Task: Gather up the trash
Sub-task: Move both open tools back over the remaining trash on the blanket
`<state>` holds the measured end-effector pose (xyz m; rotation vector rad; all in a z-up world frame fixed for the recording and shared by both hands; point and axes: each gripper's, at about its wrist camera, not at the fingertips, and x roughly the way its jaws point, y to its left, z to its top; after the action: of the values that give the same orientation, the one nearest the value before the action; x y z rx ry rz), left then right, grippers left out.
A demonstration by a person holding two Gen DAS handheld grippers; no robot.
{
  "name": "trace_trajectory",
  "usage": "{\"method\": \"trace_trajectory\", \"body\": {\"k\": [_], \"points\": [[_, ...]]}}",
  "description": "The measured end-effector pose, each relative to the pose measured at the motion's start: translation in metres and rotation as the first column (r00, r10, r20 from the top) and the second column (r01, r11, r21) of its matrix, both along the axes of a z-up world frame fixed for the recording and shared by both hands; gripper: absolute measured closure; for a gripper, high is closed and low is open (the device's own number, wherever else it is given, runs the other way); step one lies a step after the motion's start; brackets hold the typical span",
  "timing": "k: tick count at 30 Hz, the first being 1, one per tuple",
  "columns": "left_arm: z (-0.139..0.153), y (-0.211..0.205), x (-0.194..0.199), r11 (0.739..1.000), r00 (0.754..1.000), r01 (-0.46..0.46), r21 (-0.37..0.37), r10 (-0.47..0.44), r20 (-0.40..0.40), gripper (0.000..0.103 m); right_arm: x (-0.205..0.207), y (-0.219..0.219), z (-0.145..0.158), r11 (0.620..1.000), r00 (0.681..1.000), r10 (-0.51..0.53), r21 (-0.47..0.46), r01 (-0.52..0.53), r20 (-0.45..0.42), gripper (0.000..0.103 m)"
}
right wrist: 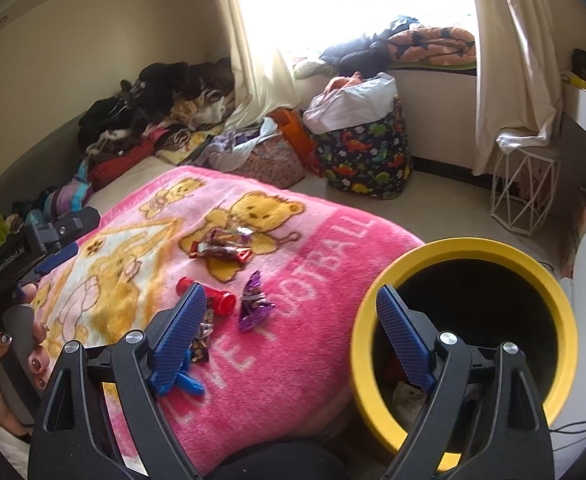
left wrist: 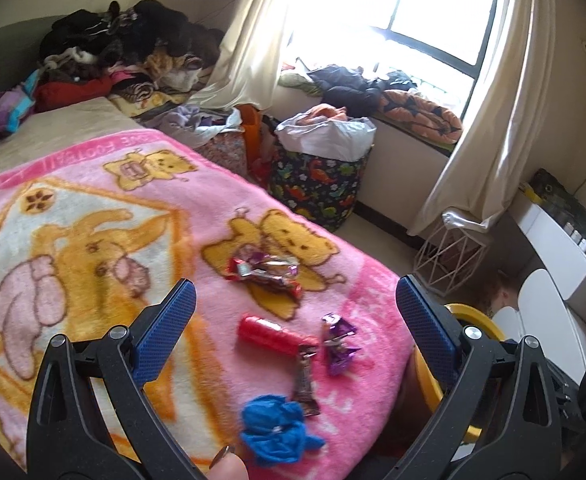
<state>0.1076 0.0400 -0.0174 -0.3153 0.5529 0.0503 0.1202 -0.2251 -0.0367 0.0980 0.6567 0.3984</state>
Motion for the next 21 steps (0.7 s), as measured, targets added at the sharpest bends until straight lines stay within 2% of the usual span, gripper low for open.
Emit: {"method": "trace_trajectory", "body": {"k": [7, 12, 16, 21], "points": [[-0.022, 0.028, -0.006, 1.000, 0.997, -0.030, -0.009, 0.029, -0.074, 0.011, 0.008, 0.034, -0.010, 0.994, 0.993, 0.109, -0.002, -0.109, -0.036, 0.019], [-0.041, 0.041, -0.011, 0.999, 0.991, -0.023, -0.027, 0.019, -0.129, 0.011, 0.016, 0.059, -0.024, 0.987, 0.984, 0.156, -0.013, -0.158, -0.087, 0.029], [-0.056, 0.044, -0.014, 0.999, 0.985, -0.004, -0.046, -0.004, -0.171, 0.020, 0.024, 0.067, -0.033, 0.988, 0.984, 0.149, -0.036, -0.153, -0.100, 0.029], [-0.078, 0.044, -0.012, 0.994, 0.972, 0.031, -0.106, -0.055, -0.227, 0.031, 0.042, 0.078, -0.047, 0.985, 0.983, 0.128, -0.099, -0.142, -0.129, 0.035]]}}
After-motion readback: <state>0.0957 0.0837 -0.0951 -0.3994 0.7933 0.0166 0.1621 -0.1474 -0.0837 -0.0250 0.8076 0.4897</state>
